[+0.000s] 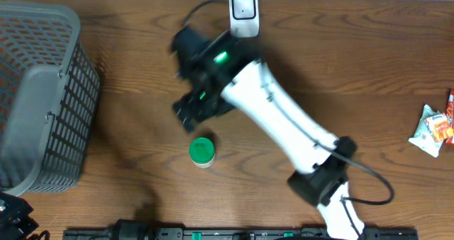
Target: Scan the item barcode
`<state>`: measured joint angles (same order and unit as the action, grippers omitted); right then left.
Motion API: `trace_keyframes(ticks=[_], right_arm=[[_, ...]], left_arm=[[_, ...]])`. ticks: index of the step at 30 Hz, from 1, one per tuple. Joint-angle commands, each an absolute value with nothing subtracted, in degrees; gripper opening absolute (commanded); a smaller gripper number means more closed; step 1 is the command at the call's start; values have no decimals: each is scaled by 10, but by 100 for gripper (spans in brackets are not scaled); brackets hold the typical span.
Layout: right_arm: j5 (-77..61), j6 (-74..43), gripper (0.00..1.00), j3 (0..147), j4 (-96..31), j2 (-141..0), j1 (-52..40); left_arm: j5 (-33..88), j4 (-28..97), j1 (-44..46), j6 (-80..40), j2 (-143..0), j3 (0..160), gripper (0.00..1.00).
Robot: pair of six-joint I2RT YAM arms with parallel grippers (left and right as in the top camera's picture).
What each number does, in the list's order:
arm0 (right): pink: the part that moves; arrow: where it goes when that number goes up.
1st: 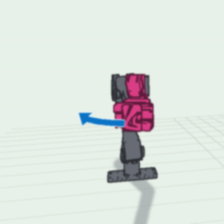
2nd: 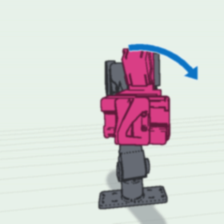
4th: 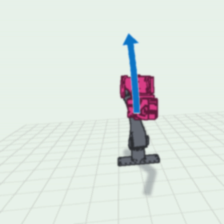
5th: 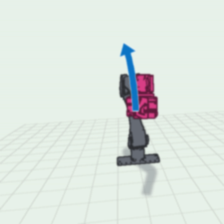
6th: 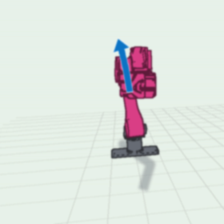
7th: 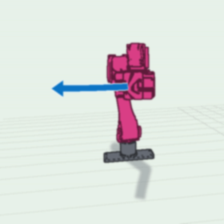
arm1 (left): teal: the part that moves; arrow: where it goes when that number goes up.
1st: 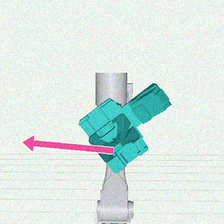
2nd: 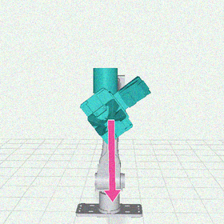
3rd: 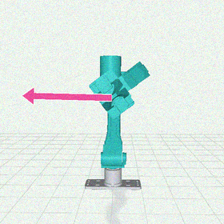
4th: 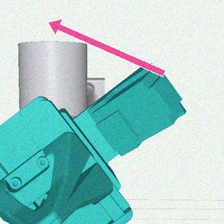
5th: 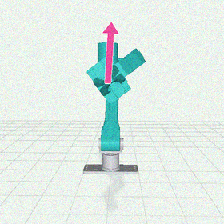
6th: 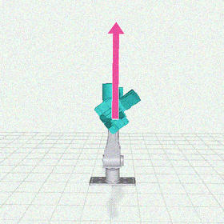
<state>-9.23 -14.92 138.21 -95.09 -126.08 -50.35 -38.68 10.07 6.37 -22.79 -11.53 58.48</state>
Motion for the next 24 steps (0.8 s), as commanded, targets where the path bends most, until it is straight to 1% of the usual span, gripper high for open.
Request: trace_keyframes(ticks=[1,5,7,13,19,24], right_arm=[[-32,-84,99,1346,-939,-1283,-557],[-17,-85,99,1284,-884,-1285,-599],[15,-85,99,1255,-862,-1285,-611],[100,-71,99,1204,-831,-1285,-622],[99,-27,99,1182,-792,-1285,-616],[67,-16,99,1150,-762,-1285,-603]], left_arm=[[-379,98,60,-233,-112,582,90],[-379,98,60,-233,-112,582,90],[-379,98,60,-233,-112,582,90],[-379,98,60,-233,-112,582,90],[-379,98,60,-233,-112,582,90],[-379,98,60,-233,-112,582,90]])
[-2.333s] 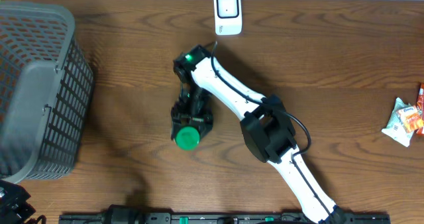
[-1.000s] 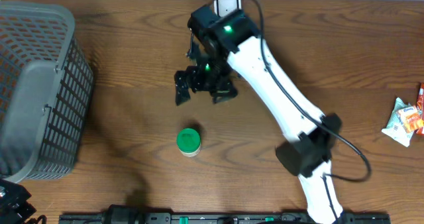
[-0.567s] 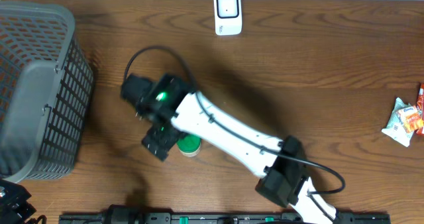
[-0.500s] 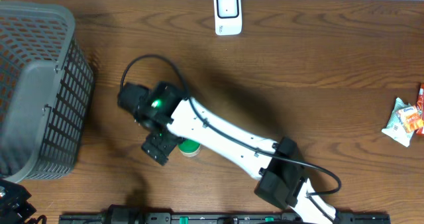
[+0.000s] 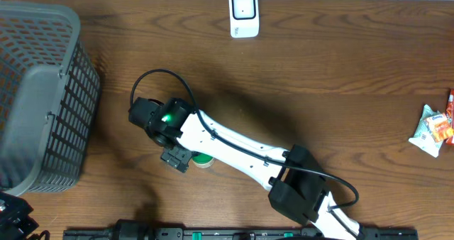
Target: Scan the item barcode
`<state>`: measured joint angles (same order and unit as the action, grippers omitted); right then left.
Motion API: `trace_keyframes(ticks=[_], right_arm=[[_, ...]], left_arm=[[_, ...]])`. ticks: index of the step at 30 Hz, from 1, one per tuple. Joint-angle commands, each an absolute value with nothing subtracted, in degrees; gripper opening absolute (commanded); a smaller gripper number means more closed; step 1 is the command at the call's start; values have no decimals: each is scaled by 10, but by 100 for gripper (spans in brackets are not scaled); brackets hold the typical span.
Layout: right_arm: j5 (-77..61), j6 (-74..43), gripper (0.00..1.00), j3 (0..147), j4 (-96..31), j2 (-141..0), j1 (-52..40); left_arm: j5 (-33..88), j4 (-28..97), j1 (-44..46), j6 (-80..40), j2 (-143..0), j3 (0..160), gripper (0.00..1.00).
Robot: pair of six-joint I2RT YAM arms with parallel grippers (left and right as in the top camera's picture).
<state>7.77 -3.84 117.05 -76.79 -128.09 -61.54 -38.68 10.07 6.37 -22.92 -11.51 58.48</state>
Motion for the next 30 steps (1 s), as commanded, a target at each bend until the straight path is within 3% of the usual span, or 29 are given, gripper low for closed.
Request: trace_keyframes(ticks=[1,9,28,30], right_arm=[[64,-16,99,1137,-756,-1285,-600],[41,-10,99,1081,-726,-1285,-588],[-20,-124,99,1022,-672,-1286,-573],[-21,-126,95,1020,-670,-1286,-571]], left_arm=[[-379,98,60,-233,-112,582,90],[-379,98,60,-233,-112,582,90],[-379,98,60,-233,-112,582,90],[-379,98,60,-233,-112,582,90]])
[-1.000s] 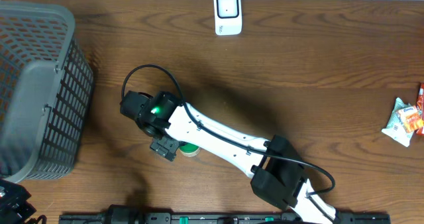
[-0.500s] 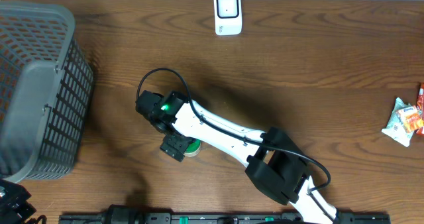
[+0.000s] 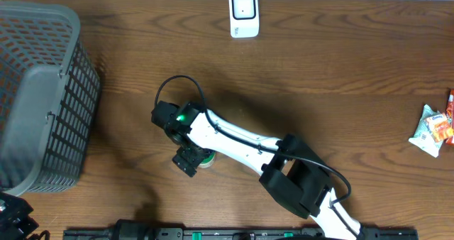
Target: Scan the item barcode
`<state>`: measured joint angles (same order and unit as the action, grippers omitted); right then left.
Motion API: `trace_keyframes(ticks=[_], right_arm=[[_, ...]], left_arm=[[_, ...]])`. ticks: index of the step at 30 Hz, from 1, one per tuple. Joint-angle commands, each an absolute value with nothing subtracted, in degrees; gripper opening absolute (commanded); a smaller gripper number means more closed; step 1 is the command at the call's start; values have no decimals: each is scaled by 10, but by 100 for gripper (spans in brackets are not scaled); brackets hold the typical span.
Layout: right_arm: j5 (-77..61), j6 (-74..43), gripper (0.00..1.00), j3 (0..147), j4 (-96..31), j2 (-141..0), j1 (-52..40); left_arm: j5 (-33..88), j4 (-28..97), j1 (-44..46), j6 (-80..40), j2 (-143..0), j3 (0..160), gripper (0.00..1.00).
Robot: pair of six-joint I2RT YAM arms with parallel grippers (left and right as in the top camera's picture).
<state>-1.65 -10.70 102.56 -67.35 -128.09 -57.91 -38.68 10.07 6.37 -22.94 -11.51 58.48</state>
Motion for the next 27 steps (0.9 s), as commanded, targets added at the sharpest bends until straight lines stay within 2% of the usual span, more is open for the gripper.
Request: trace_keyframes(ticks=[1,3,5,12,18,27], right_arm=[[-20,-131,90,1020,-670,-1286,-569],[-21,-133,80,1020,-668,-1286,-564],[-21,-137,75,1020,-668,-1286,-561],[-27,-169,74,1020,-672,-1286,-558],[-95,-204,69,1023,-689,-1286,-544],[-201,-228,64,1087,-764,-1286,-442]], left_arm=[[-379,98,60,-233,-112,582,90],[-379,98,60,-233,-112,582,90],[-379,98,60,-233,-112,582,90],[-379,98,60,-233,-112,582,90],[-379,98,60,-233,-112,582,90],[-379,98,60,-233,-112,582,90]])
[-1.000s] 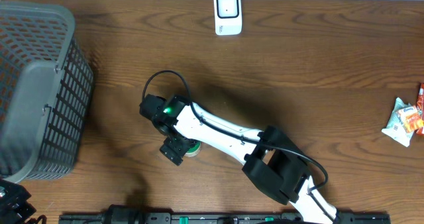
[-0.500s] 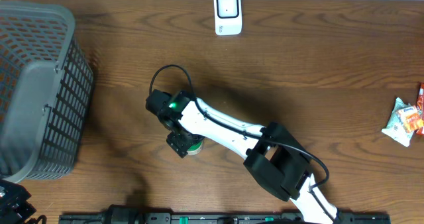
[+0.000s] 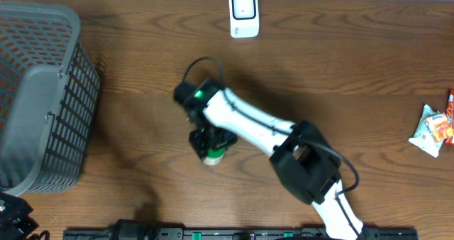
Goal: Scan the item barcode
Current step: 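Lift the jar with the right gripper toward the white scanner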
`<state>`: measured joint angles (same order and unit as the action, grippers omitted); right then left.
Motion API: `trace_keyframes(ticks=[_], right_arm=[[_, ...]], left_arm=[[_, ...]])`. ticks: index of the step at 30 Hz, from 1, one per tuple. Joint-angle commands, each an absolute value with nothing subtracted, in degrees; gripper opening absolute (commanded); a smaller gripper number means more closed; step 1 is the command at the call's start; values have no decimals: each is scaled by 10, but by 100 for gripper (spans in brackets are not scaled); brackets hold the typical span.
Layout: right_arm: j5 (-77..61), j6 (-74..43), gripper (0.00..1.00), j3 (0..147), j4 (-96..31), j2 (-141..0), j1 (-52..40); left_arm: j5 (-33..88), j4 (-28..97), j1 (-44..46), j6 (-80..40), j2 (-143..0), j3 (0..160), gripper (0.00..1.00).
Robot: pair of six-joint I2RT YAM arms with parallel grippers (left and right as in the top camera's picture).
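A small white jar with a green lid (image 3: 213, 155) stands on the wooden table near the middle front. My right gripper (image 3: 210, 143) is on top of it, its dark fingers closed around the lid so that only a sliver of green and the white body show. The white barcode scanner (image 3: 242, 13) stands at the table's back edge, well beyond the jar. Only a dark part of my left arm (image 3: 13, 217) shows in the bottom left corner, and its fingers cannot be made out.
A grey mesh basket (image 3: 42, 91) fills the left side. Snack packets (image 3: 433, 130) lie at the right edge. The right arm's white links (image 3: 248, 123) stretch from the front right across the middle. A black rail (image 3: 177, 233) runs along the front edge.
My right gripper was beside the jar on its left, and now it sits over the jar with its fingers around the lid. The jar stands slightly further right.
First my right gripper was behind the jar, near the scanner, with the green lid fully visible. Then it was low at the jar's left side, covering part of it. It stayed beside the jar, and now it is closed on the jar's lid.
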<state>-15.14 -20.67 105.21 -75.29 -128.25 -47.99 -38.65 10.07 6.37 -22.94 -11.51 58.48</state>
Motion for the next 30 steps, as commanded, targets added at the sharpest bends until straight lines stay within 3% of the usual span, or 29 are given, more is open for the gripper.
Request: trace_keyframes(ticks=[1,20,30], right_arm=[[-203,-236,63,1093,-773,-1286,-430],[-377,-178,64,1126,-885,-1286,-228],[-425,-153,63,1126,-907,-1286,-193]], left_arm=[[-379,98,60,-233,-112,582,90],[-379,98,60,-233,-112,582,90],[-379,98,60,-233,-112,582,90]])
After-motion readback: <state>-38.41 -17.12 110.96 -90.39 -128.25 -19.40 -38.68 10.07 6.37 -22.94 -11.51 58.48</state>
